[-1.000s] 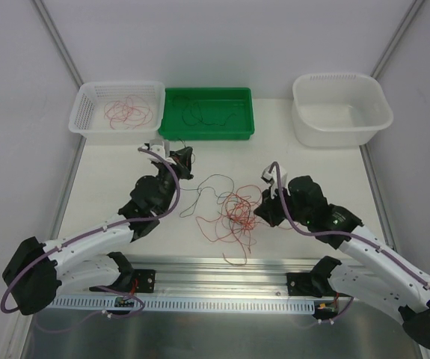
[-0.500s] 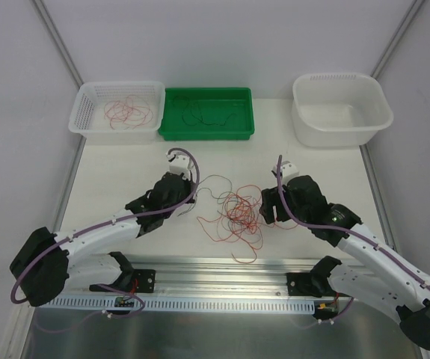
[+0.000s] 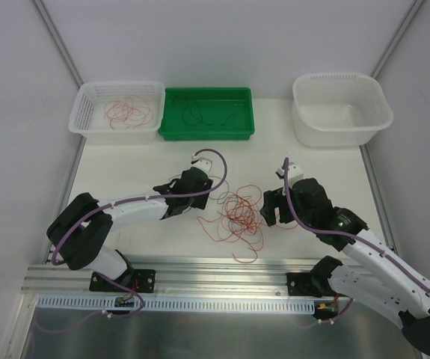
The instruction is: Untangle the cables
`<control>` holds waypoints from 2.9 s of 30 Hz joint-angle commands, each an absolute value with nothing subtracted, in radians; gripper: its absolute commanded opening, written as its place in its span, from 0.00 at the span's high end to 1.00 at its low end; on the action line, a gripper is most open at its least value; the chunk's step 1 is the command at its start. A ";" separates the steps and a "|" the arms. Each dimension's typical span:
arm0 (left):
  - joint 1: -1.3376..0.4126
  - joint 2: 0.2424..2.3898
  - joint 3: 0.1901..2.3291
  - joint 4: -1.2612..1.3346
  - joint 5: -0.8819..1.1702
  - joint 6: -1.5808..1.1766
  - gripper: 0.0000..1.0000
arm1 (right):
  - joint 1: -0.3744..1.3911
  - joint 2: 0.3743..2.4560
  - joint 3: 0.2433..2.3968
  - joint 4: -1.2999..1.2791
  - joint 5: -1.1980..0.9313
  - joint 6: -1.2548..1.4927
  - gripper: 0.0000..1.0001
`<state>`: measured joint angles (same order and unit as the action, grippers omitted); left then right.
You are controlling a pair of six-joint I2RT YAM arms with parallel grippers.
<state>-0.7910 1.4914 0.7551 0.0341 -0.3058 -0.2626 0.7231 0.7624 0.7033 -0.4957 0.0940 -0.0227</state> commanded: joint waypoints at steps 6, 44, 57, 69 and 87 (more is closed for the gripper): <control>-0.798 1.506 0.814 0.005 -0.402 -0.219 0.34 | 0.723 0.767 0.687 -0.488 0.086 -0.032 0.18; -0.595 1.549 1.489 -0.143 -0.364 0.058 1.00 | 0.723 0.640 0.715 -0.557 0.075 -0.011 0.01; -0.404 2.196 2.074 -0.114 -0.083 0.143 0.84 | 0.723 0.611 0.703 -0.604 0.103 -0.006 0.01; -0.368 2.056 1.935 -0.072 0.057 0.057 0.01 | 0.724 0.617 0.704 -0.615 0.101 0.041 0.00; -0.722 1.353 0.950 -0.069 0.228 0.115 0.04 | 0.738 0.732 0.675 -0.508 0.009 0.187 0.02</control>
<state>-0.7208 1.3609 1.0172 -0.0612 0.1333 -0.0097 0.7269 0.7235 0.6872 -0.5781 0.0460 0.1352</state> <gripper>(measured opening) 0.953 0.984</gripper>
